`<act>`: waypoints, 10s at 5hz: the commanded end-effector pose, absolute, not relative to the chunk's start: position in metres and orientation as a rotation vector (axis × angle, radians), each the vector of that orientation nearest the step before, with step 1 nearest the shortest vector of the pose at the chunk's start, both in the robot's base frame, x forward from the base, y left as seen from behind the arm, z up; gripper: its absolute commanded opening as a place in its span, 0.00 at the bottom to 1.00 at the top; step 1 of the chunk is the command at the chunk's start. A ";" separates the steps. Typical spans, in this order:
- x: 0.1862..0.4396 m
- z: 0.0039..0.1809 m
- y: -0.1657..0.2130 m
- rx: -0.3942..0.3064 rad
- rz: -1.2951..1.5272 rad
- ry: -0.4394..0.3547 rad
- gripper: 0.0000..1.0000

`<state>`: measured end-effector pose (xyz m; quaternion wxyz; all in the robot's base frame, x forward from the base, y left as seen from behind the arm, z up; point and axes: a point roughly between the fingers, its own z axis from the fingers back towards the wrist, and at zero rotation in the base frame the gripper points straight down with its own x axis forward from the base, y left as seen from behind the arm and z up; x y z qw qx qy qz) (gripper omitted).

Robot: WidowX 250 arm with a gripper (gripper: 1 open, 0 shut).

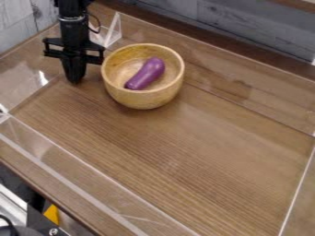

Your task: Remove the purple eggplant from inside the brown bowl and put it on the table

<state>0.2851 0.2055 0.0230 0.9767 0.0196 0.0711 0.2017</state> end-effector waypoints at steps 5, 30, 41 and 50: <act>0.267 0.049 0.217 0.050 0.422 0.072 0.00; 0.342 0.057 0.073 -0.024 0.021 0.003 0.00; 0.291 0.093 -0.021 -0.061 -0.217 -0.041 0.00; 0.273 0.042 -0.032 -0.015 -0.276 -0.041 1.00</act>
